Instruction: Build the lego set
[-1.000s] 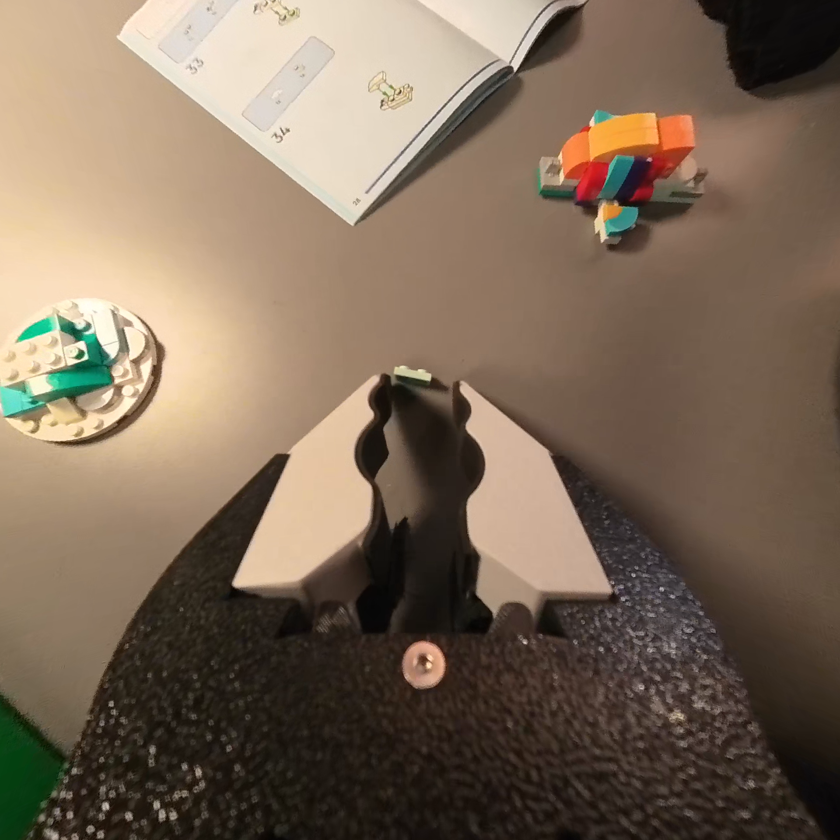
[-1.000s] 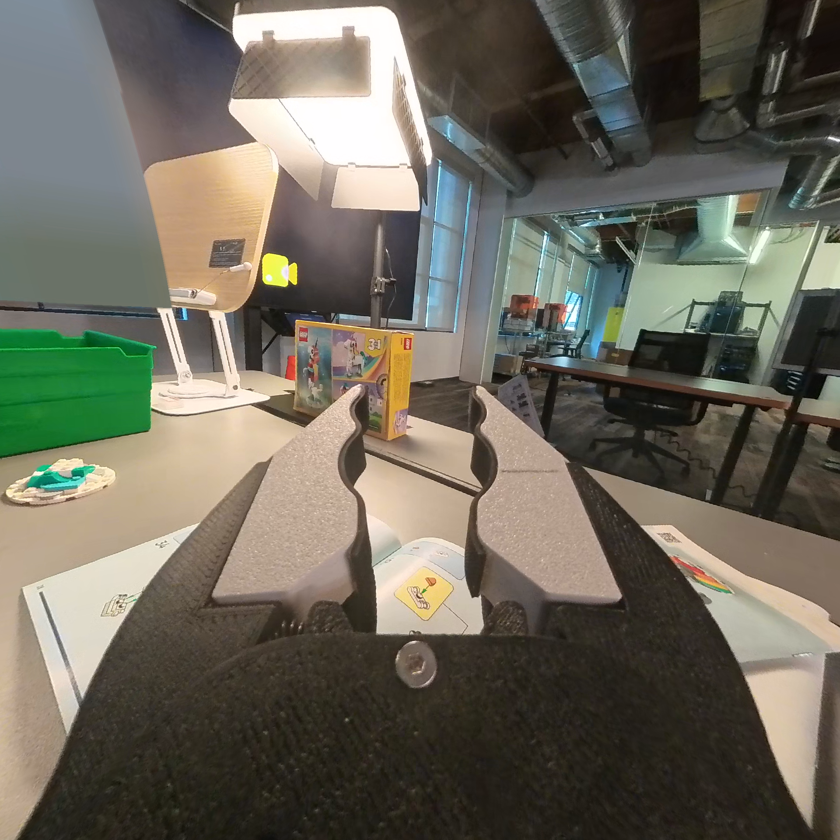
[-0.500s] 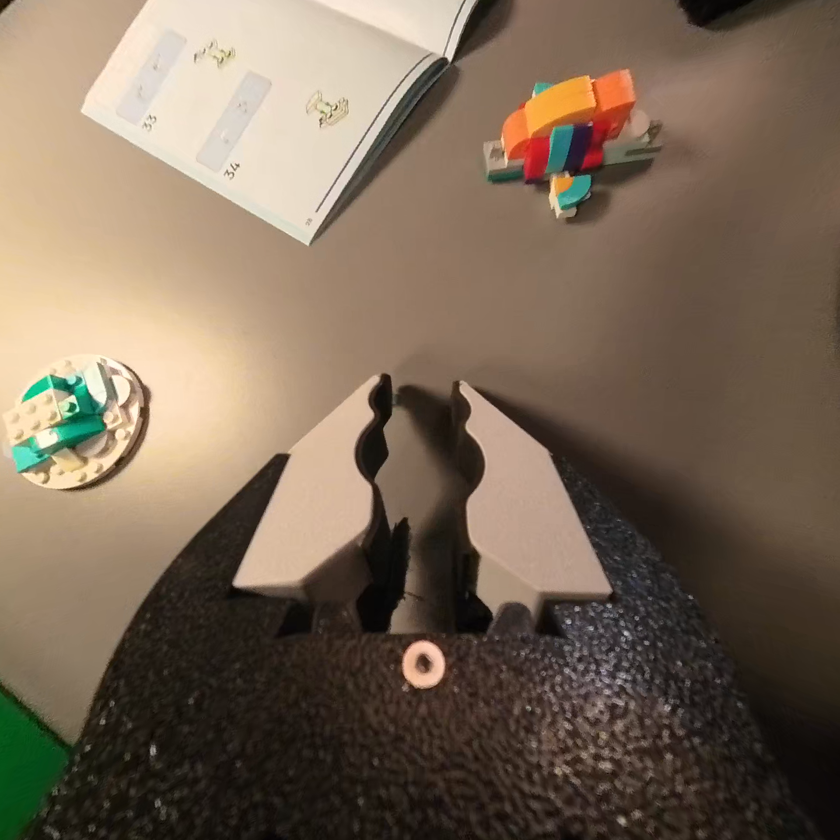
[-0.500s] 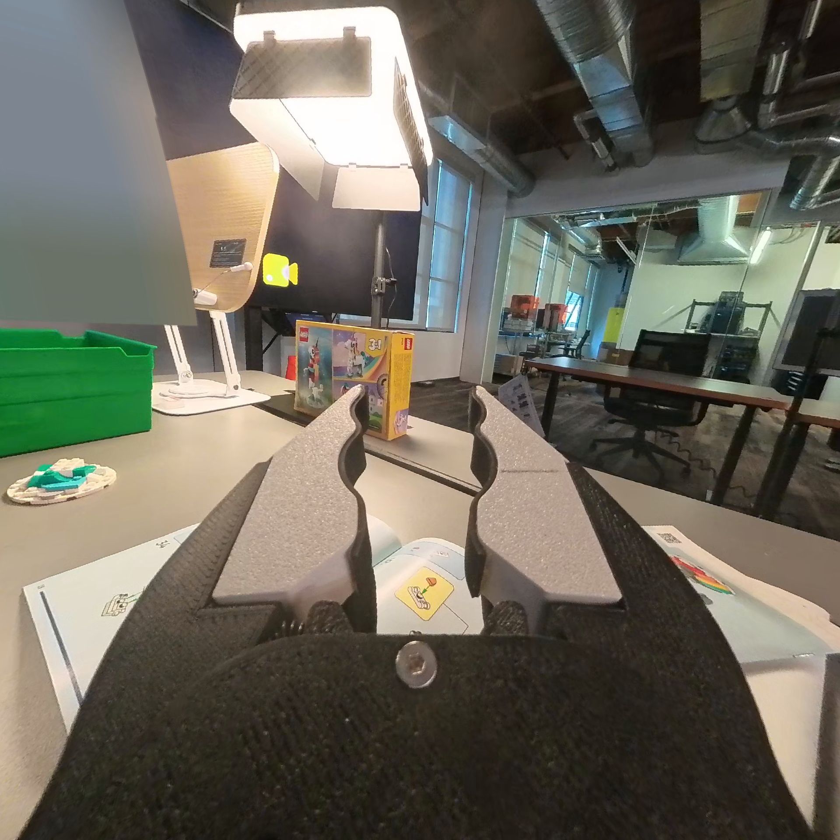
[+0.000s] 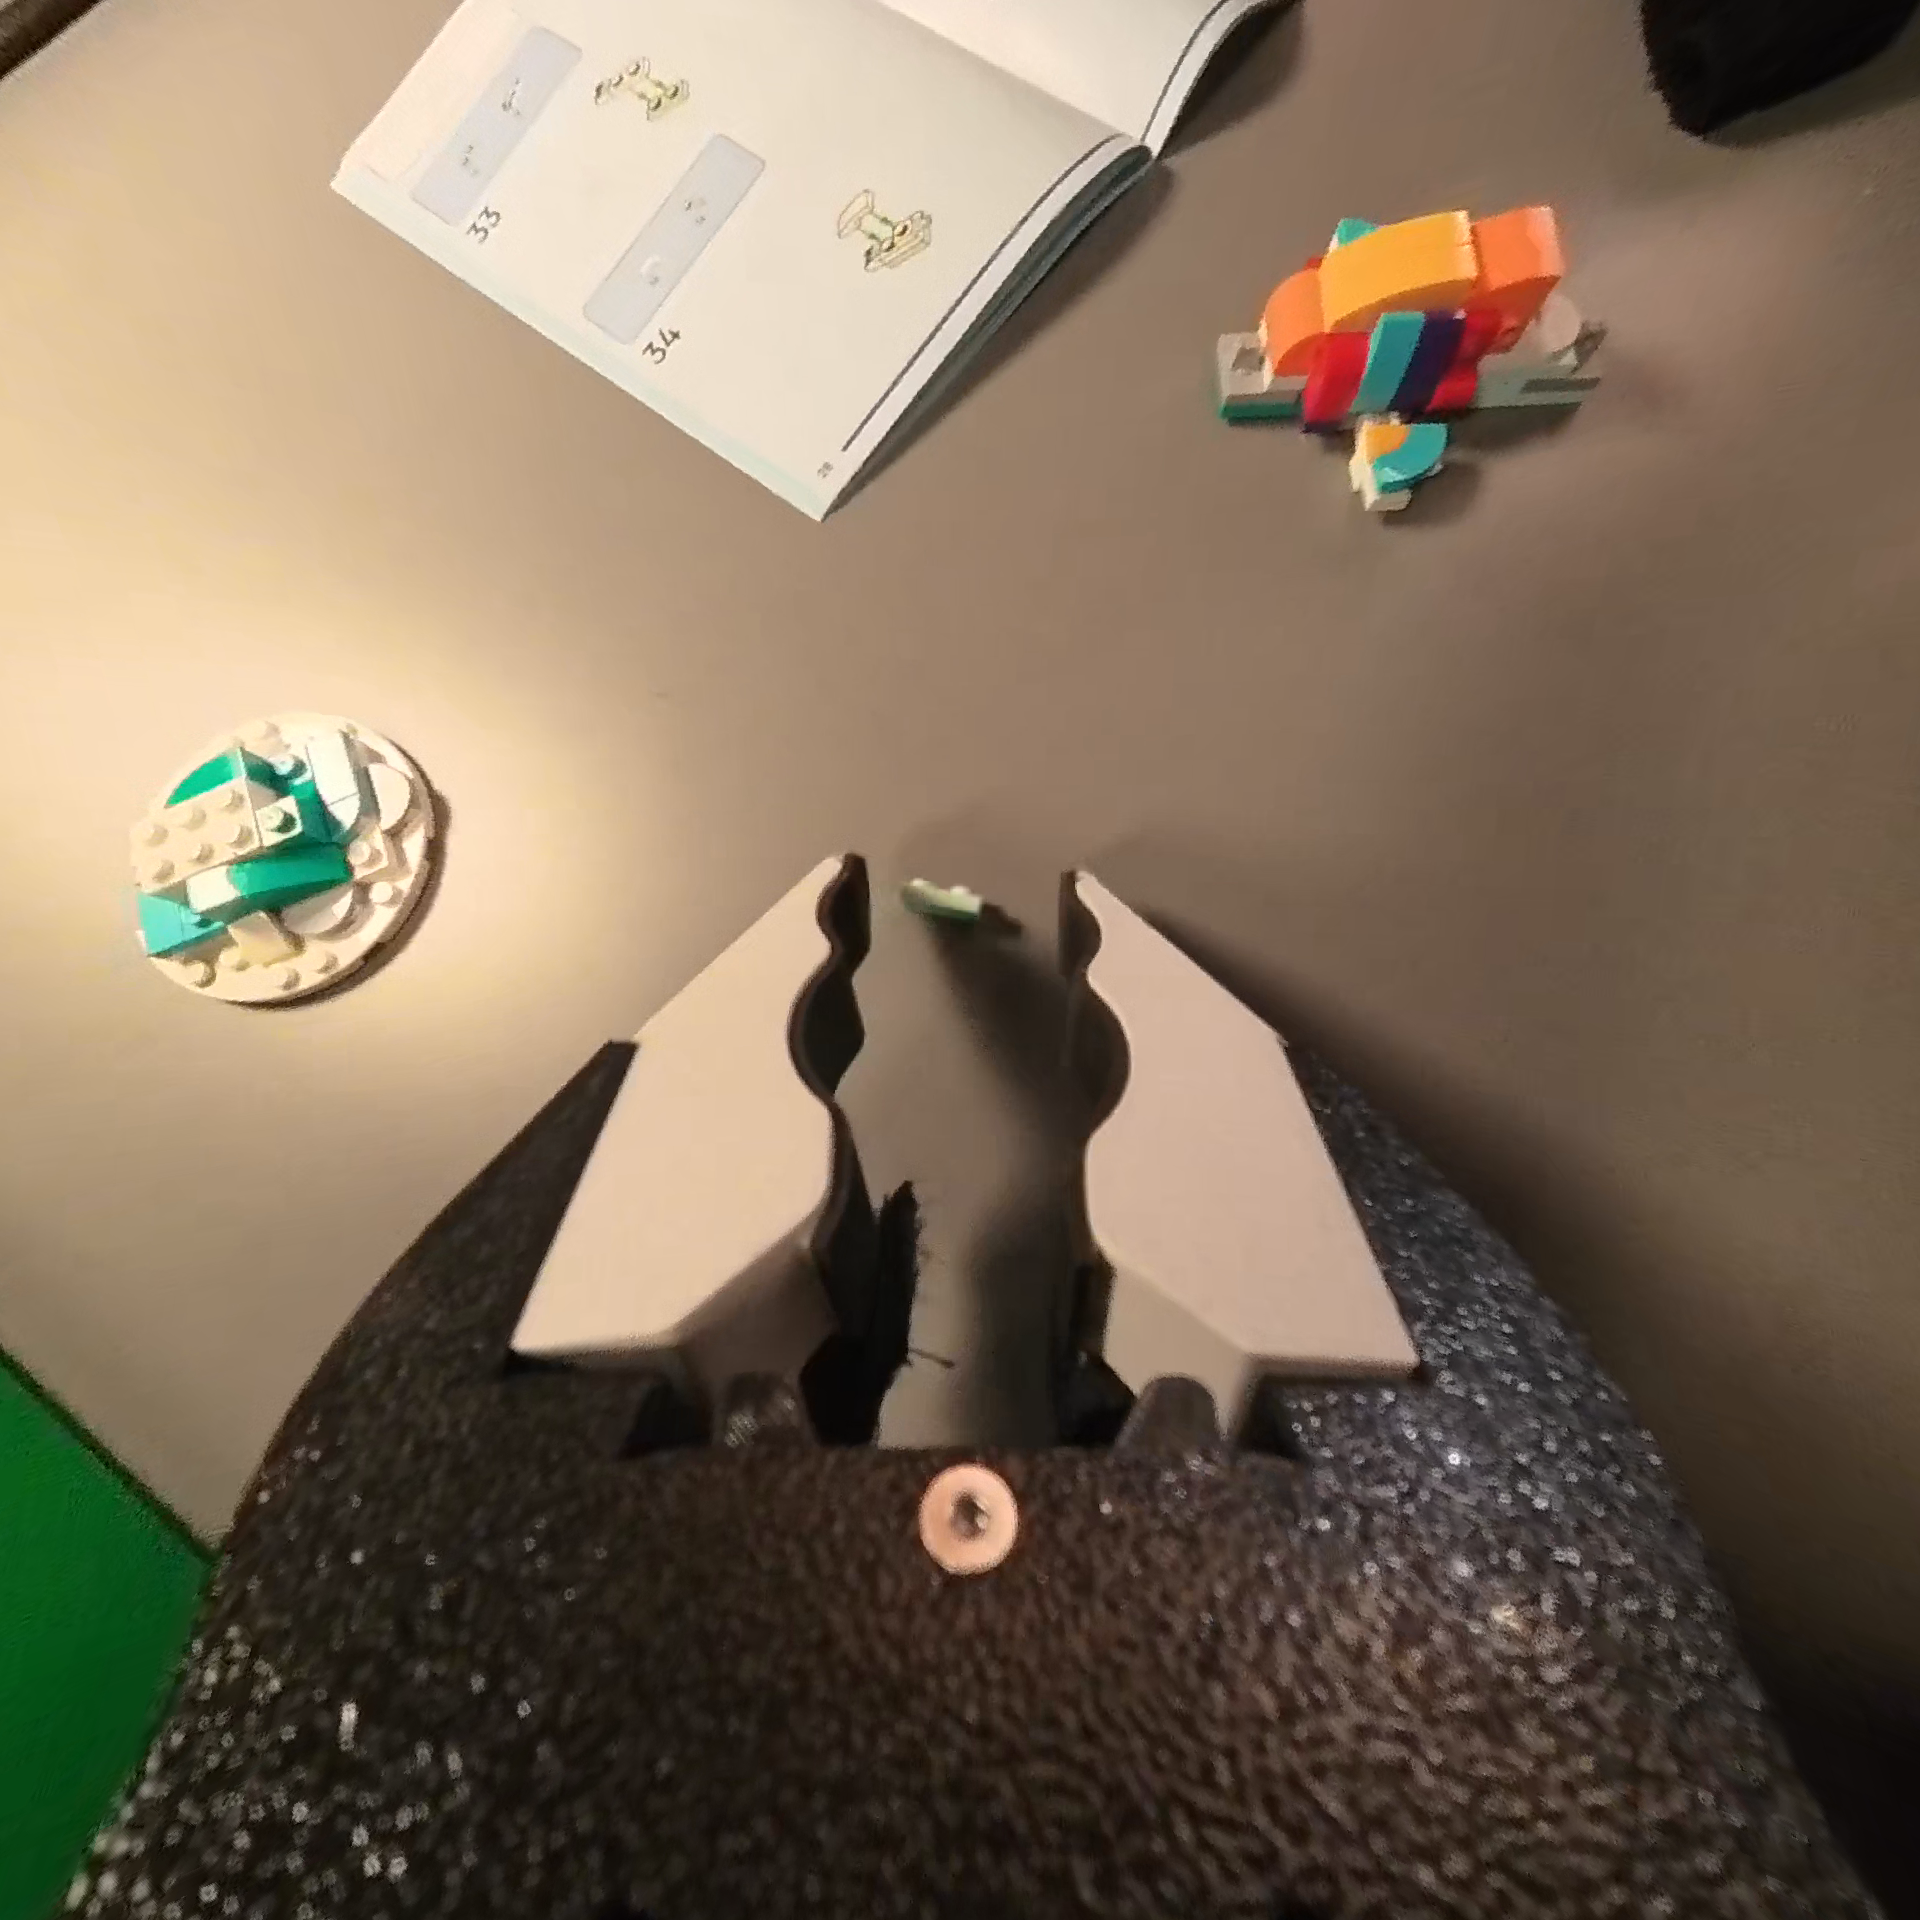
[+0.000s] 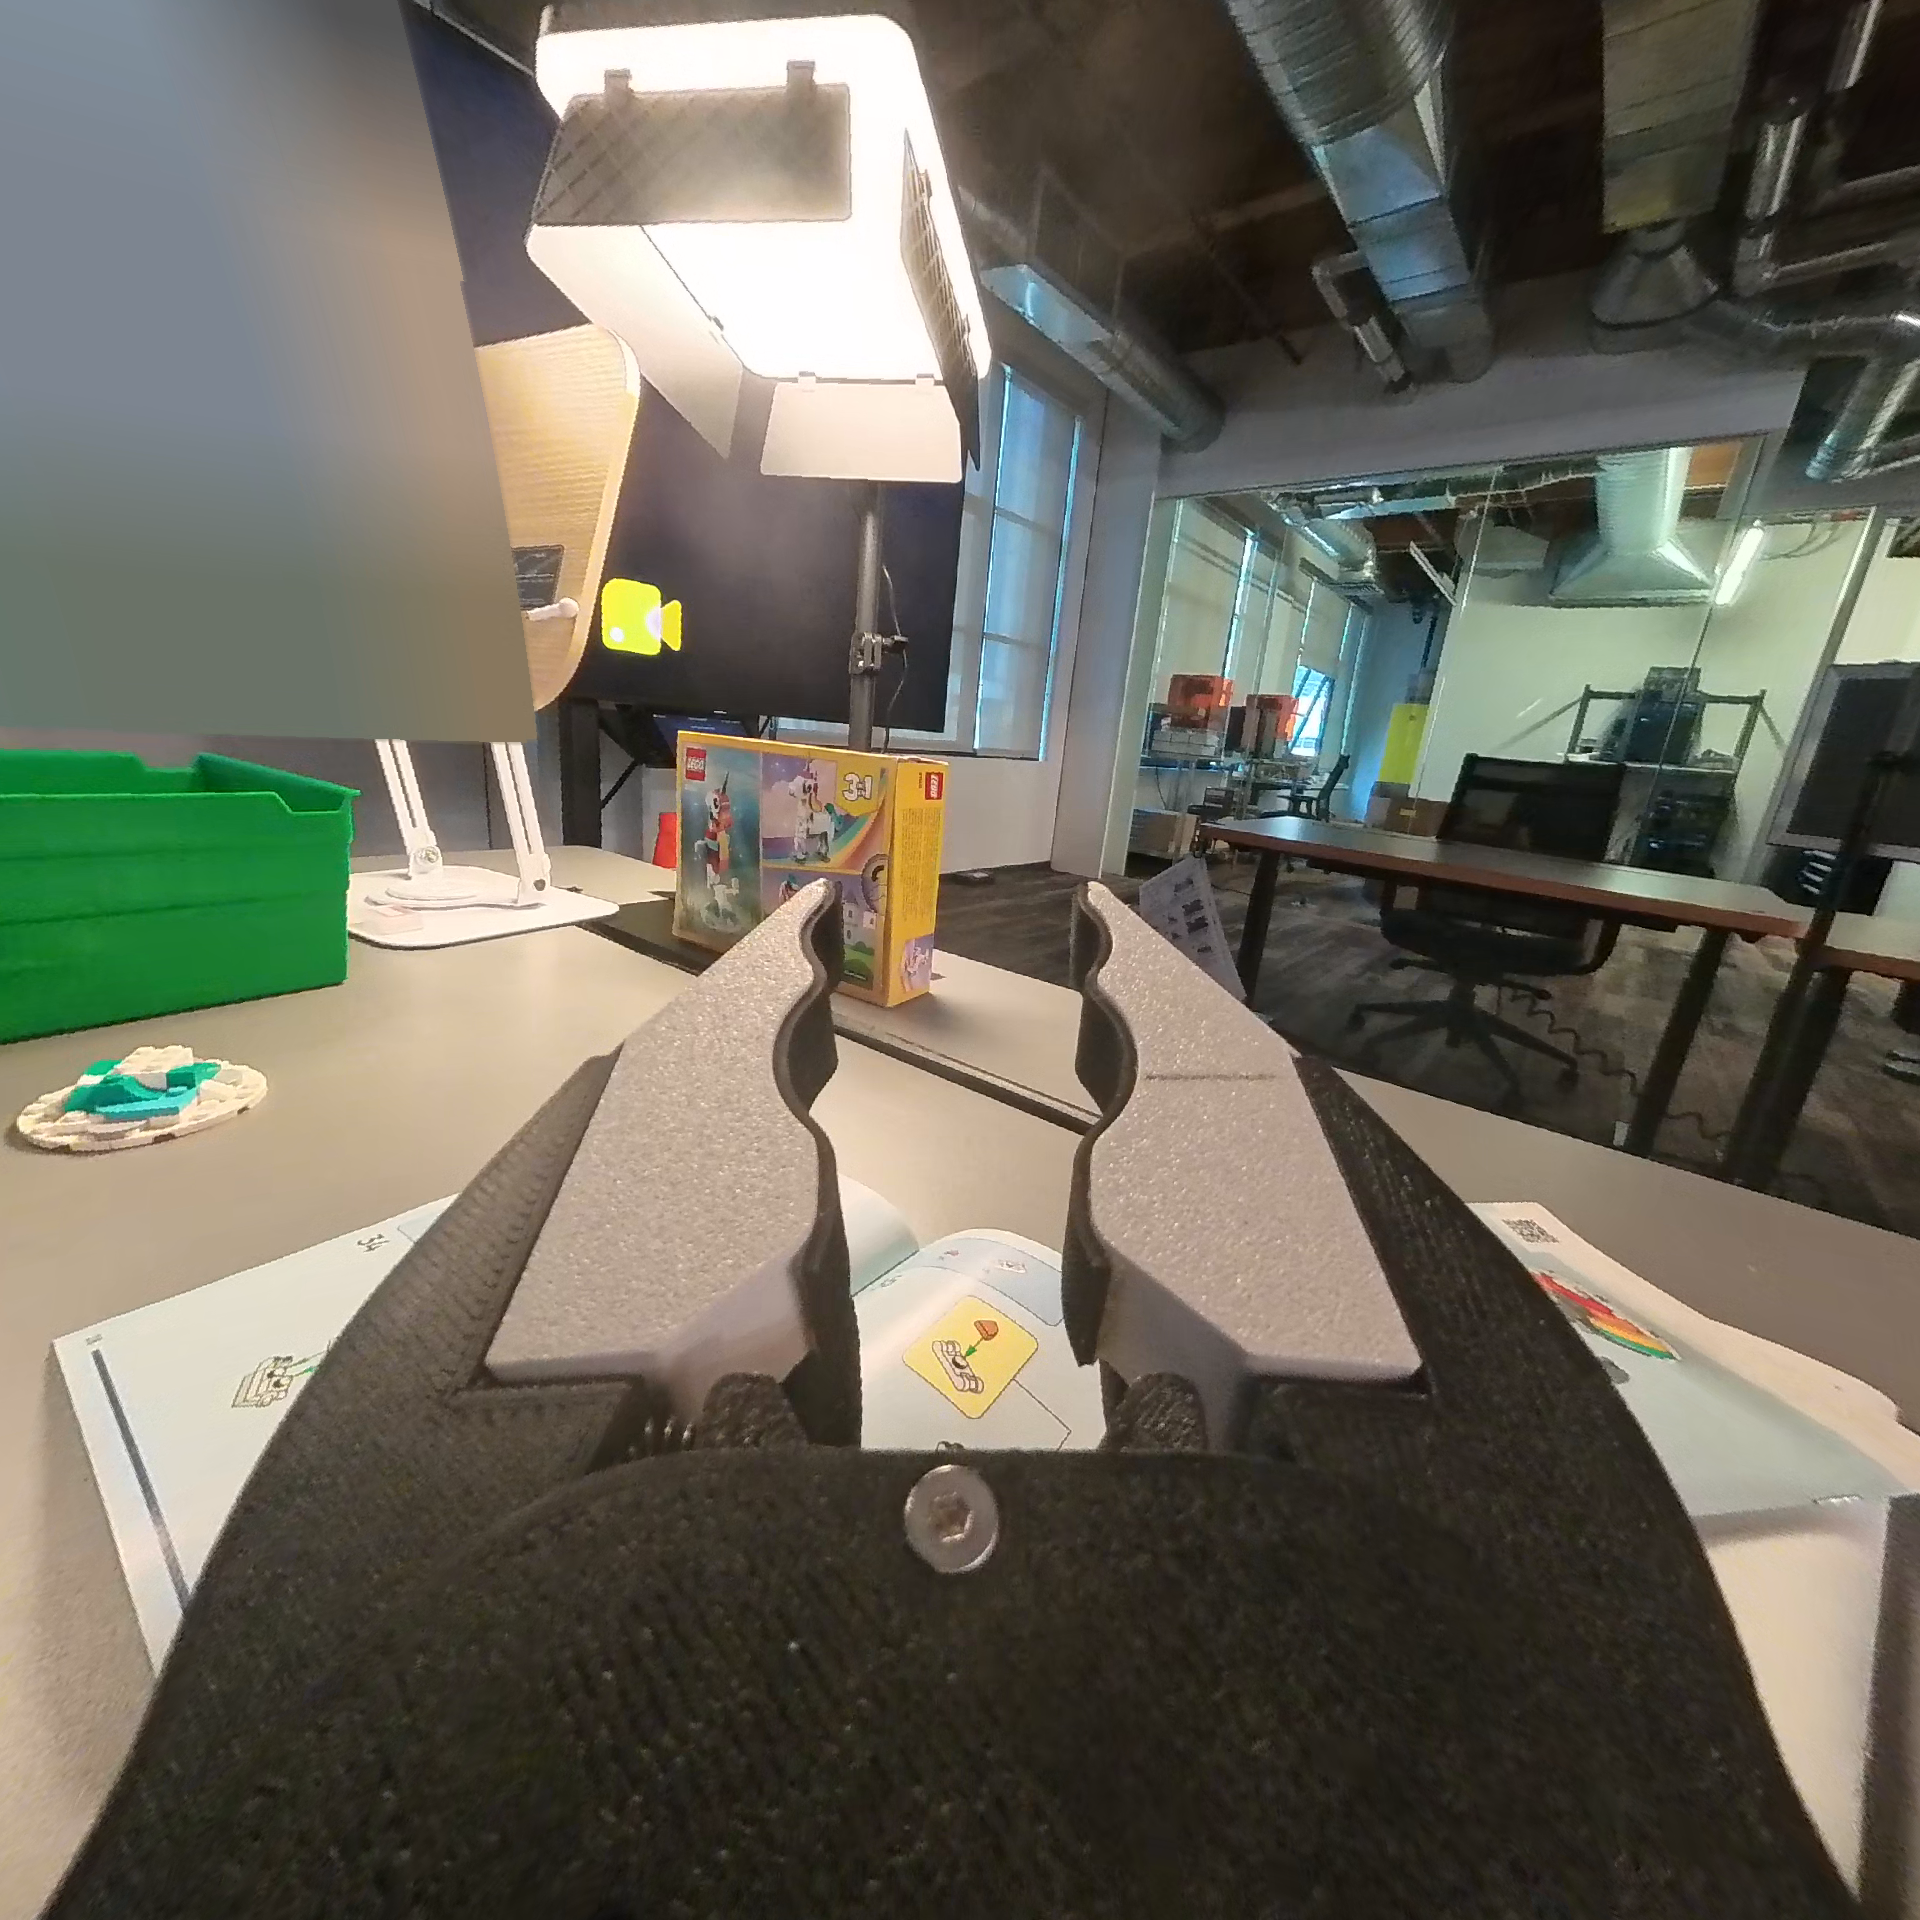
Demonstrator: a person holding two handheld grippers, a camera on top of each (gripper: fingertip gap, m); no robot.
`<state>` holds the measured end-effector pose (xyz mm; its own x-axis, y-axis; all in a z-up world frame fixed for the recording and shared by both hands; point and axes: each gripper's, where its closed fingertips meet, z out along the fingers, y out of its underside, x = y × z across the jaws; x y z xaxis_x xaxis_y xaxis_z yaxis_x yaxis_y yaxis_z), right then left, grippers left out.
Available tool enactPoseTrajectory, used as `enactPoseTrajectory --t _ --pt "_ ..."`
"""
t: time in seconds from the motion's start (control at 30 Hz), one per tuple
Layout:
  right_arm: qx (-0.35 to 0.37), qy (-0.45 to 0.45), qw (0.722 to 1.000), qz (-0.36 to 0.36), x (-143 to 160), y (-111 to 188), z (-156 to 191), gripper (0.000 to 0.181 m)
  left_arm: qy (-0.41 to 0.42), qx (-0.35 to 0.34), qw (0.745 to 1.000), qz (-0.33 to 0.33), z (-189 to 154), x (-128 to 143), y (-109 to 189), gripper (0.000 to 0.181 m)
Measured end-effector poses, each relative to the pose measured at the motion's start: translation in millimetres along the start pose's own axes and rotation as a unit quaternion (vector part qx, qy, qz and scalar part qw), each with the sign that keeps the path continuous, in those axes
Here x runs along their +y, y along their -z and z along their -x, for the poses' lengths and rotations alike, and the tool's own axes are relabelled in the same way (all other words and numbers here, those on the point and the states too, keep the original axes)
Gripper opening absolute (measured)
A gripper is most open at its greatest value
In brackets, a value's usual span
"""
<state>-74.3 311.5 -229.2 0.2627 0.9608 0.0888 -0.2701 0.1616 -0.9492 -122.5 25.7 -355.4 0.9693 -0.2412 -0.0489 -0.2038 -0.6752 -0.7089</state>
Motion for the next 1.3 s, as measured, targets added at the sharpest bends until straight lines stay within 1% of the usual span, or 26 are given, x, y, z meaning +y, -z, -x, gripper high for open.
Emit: enactPoseTrajectory --t 0.1,0.17,0.23,0.33,0.37,0.47,0.57,0.63,0.7,0.83,1.0,1.17,1.3 --pt "0.0 0.0 1.0 0.0 0.1 0.0 0.0 0.043 0.011 0.015 1.0 0.005 2.2 1.8 -1.0 0.034" --pt "0.0 0.0 1.0 0.0 0.1 -0.1 0.1 0.043 0.015 0.027 0.999 0.008 1.2 2.6 -2.2 0.028" --pt "0.0 0.0 1.0 0.0 0.1 -0.1 0.1 0.043 0.016 0.028 0.999 0.011 2.2 4.0 -4.3 0.026" --pt "0.0 0.0 1.0 0.0 0.1 -0.1 0.0 0.043 0.013 0.025 1.0 0.013 2.5 4.8 -6.6 0.015" --pt "0.0 0.0 1.0 0.0 0.1 -0.1 0.0 0.043 0.011 0.024 1.0 0.012 2.5 4.0 -7.2 0.015" --pt "0.0 0.0 1.0 0.0 0.1 -0.2 0.3 0.043 0.006 0.012 1.0 0.001 5.9 -3.9 -9.5 0.015" --pt "0.0 0.001 1.0 0.0 0.1 -0.3 0.6 0.043 0.008 0.043 0.998 -0.044 -5.2 -26.4 -15.6 0.015" --pt "-0.001 0.001 1.0 0.0 0.1 -0.3 0.6 0.043 0.001 0.06 0.997 -0.052 -12.1 -34.3 -23.9 0.015" --pt "-0.001 0.002 1.0 0.0 0.1 -0.4 0.8 0.043 -0.003 0.077 0.996 -0.046 -18.1 -37.2 -33.1 0.015" --pt "-0.001 0.002 1.0 0.0 0.1 -0.4 0.9 0.043 -0.009 0.101 0.994 -0.029 -24.0 -34.1 -43.7 0.015" --pt "0.0 -0.001 1.0 0.0 0.2 -0.4 0.3 0.043 -0.001 0.122 0.992 -0.027 -23.8 -27.3 -38.6 0.015" --pt "0.0 0.0 1.0 0.0 0.2 -0.5 0.3 0.043 -0.009 0.119 0.993 -0.026 -19.5 -21.8 -33.2 0.016" --pt "0.0 0.0 1.0 0.0 0.2 -0.5 0.2 0.043 0.009 0.13 0.991 -0.026 -20.5 -21.3 -30.5 0.031"
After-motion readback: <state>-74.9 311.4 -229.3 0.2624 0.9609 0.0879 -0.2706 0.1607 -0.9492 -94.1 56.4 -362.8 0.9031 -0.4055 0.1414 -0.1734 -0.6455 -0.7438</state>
